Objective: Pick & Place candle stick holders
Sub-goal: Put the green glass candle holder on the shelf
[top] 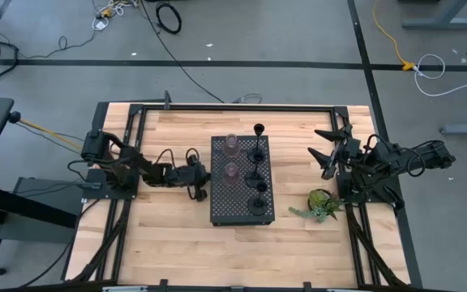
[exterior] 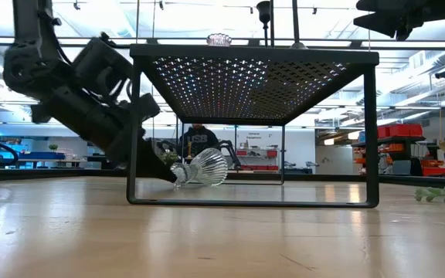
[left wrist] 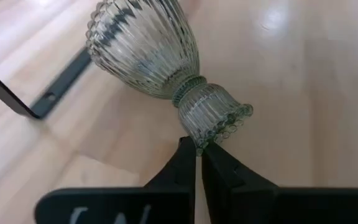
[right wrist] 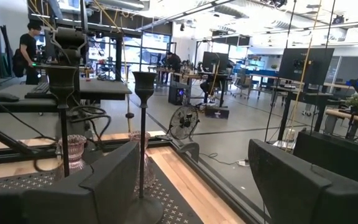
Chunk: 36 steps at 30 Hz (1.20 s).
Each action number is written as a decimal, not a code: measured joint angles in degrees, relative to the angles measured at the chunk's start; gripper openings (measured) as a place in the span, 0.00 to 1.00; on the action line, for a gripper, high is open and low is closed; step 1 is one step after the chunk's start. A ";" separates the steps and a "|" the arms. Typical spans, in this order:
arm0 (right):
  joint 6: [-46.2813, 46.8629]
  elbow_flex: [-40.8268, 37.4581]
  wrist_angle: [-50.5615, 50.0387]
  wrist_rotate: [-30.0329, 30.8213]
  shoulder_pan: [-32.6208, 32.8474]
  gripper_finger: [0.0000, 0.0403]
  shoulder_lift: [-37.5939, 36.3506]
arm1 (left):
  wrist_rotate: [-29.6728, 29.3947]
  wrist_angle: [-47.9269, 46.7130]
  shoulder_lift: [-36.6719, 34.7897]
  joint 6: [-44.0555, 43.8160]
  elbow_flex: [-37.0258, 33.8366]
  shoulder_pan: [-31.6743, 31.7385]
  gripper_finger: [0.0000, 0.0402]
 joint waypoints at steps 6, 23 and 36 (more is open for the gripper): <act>0.00 0.00 -0.09 0.00 0.00 0.74 0.00 | -7.66 -12.10 -6.55 -3.66 -0.03 -7.30 0.02; 0.00 0.00 -0.09 0.00 -0.02 0.74 0.00 | -14.24 -56.27 -43.09 -31.90 3.37 -30.41 0.02; 0.00 0.00 0.07 -0.01 -0.01 0.74 0.00 | -14.56 -78.75 -46.64 -33.81 26.02 -37.10 0.02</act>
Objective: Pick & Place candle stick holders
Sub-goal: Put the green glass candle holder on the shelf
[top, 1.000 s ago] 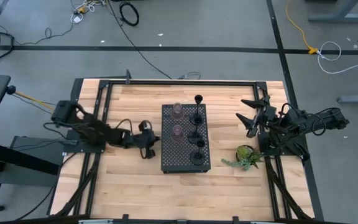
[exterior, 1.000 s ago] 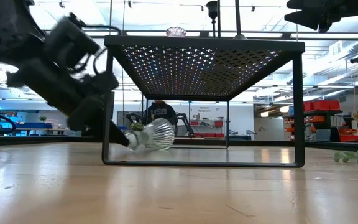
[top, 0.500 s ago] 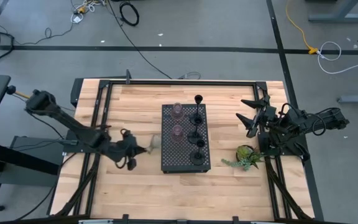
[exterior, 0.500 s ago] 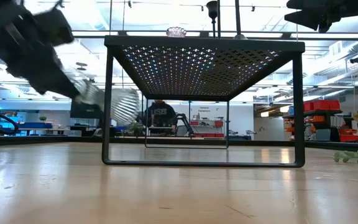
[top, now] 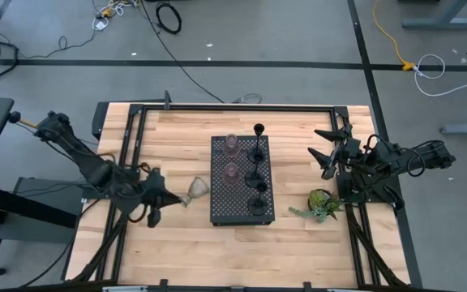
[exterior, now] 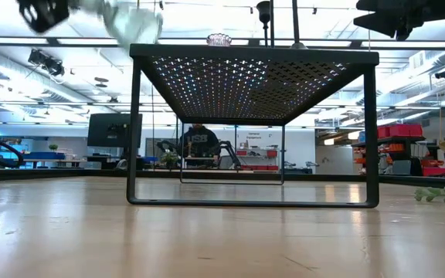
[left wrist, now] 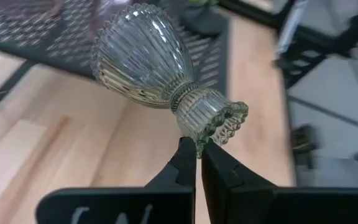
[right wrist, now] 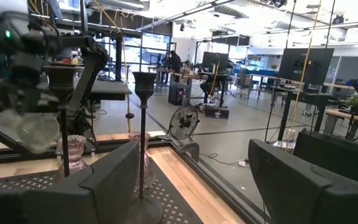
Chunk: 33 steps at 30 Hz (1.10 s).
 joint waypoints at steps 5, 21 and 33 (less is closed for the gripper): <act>0.00 0.00 0.14 -0.01 0.01 0.74 -0.01 | 8.38 -0.84 0.02 0.01 7.00 1.11 0.02; 0.24 0.00 0.13 -0.15 0.00 0.74 -0.02 | 33.94 -4.02 14.60 -10.78 23.14 17.89 0.02; -0.61 0.00 0.10 -0.15 0.01 0.74 -0.02 | 48.58 -20.00 31.87 -10.11 44.62 27.36 0.02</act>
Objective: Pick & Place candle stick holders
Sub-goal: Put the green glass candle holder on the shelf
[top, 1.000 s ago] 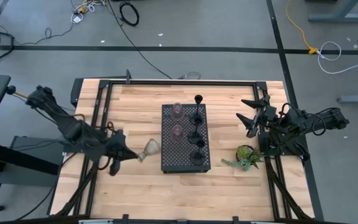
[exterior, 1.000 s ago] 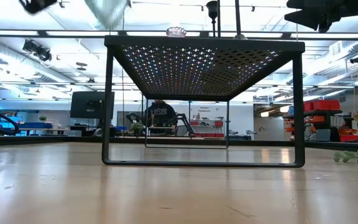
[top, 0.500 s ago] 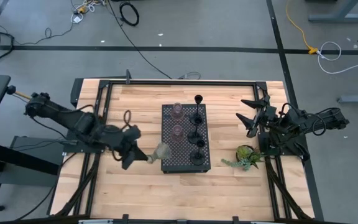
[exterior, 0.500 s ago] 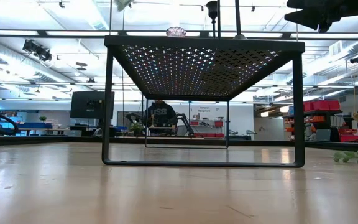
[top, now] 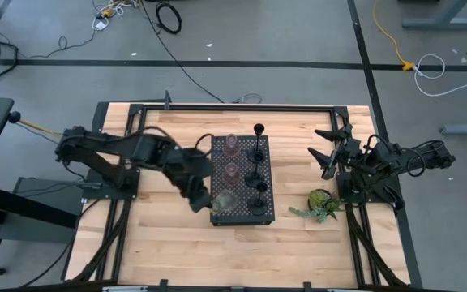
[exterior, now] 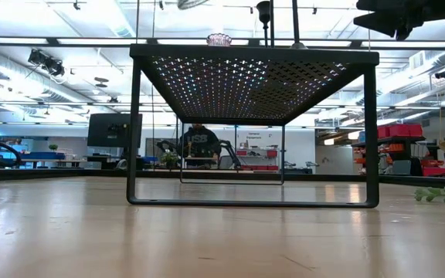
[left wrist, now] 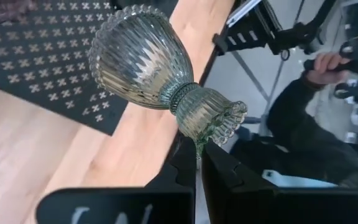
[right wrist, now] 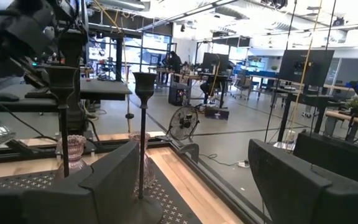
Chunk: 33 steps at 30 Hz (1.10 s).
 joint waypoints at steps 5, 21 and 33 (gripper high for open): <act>-0.92 0.00 -0.02 -0.01 0.00 0.74 0.00 | 6.30 -2.77 4.19 -1.50 2.74 4.03 0.02; -0.94 0.00 -0.61 0.07 0.01 0.74 0.00 | 14.73 -3.79 8.42 -2.86 2.84 11.21 0.02; -0.94 0.00 -0.93 0.09 0.00 0.74 0.00 | 15.59 -3.25 10.58 -3.20 2.78 11.72 0.02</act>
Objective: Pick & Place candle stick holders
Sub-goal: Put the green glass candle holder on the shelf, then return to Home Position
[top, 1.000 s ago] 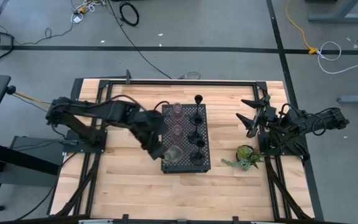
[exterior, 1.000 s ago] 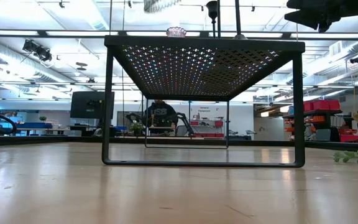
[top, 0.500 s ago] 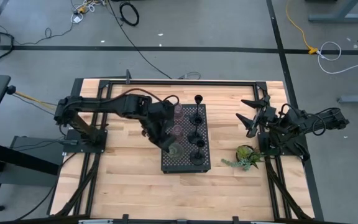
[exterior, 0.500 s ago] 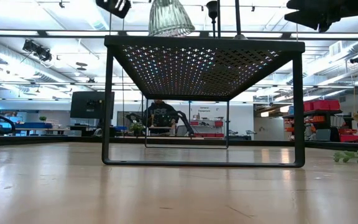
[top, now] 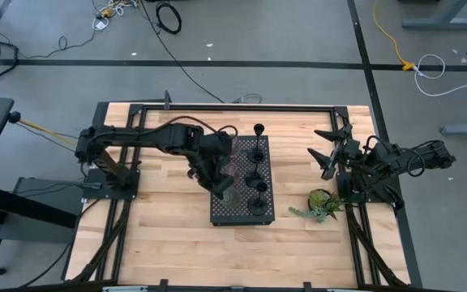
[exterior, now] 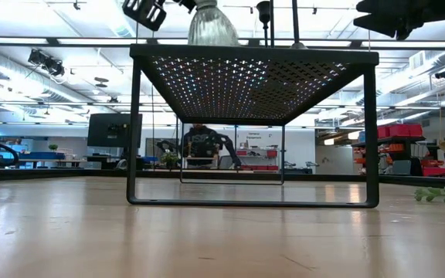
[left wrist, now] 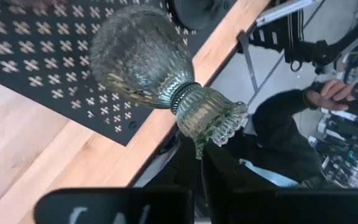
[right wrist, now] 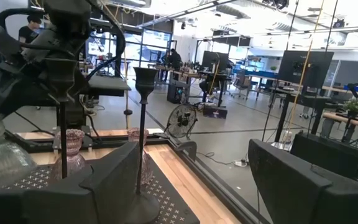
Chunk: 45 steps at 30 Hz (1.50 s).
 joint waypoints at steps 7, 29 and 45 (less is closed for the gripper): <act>0.04 0.02 -1.05 -0.02 0.01 0.74 0.04 | 1.50 0.39 1.30 1.10 0.00 -0.11 0.04; 0.48 0.02 -1.41 -0.09 0.01 0.74 0.17 | 2.28 1.37 1.93 2.16 0.00 0.06 0.16; 4.88 0.02 -2.43 -6.51 -2.46 0.74 0.17 | -50.23 -7.66 -22.74 39.36 -4.06 -7.10 0.08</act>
